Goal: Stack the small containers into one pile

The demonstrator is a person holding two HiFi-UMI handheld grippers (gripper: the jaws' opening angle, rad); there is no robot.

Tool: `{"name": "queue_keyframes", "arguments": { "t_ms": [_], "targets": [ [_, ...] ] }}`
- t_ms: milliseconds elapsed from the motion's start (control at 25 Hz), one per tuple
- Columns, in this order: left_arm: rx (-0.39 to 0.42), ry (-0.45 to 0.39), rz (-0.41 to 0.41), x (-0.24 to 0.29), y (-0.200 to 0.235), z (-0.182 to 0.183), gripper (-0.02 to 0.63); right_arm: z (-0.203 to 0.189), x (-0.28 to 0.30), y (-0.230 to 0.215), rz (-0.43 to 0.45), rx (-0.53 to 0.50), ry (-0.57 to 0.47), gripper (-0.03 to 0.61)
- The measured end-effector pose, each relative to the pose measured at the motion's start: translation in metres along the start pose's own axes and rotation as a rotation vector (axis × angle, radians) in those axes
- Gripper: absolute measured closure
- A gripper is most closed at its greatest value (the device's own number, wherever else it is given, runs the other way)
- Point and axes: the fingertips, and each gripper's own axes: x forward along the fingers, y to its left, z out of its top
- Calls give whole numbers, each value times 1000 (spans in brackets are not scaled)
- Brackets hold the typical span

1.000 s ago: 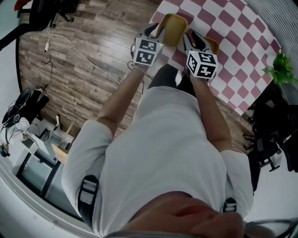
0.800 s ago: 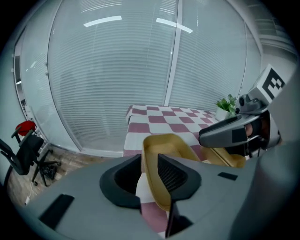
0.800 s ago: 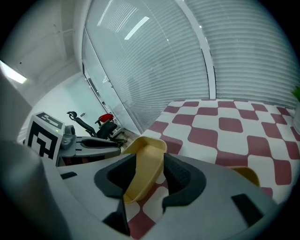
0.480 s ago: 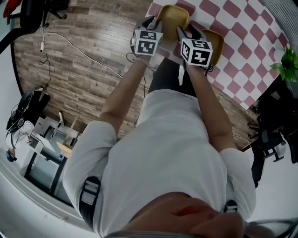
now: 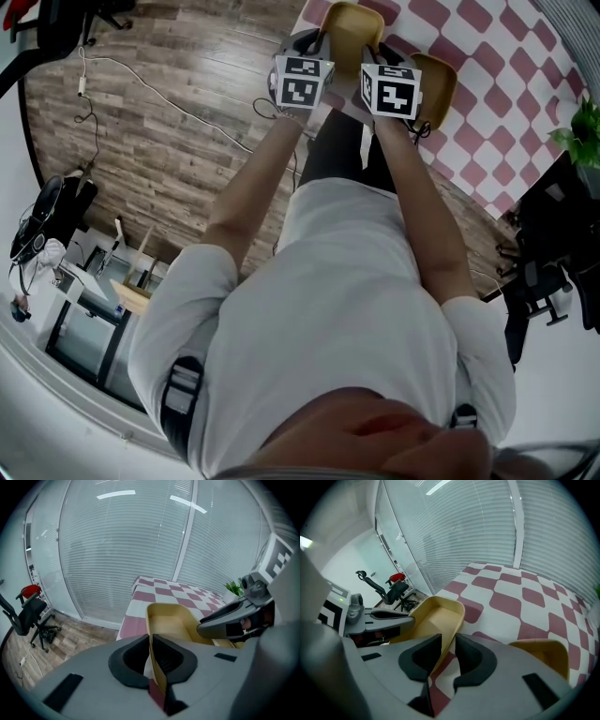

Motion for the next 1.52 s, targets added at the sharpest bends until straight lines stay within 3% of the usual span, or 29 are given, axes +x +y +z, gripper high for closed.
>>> {"name": "queue_keyframes", "arguments": {
  "t_ms": [360, 1160, 1520],
  "targets": [
    [-60, -26, -11, -24, -9, 10, 571, 3, -21, 1, 45, 51, -38, 502],
    [-97, -159, -13, -111, -55, 69, 571, 44, -127, 6, 75, -27, -177, 511],
    [-94, -175, -24, -114, -74, 80, 571, 47, -144, -8, 69, -33, -190, 511]
  ]
}}
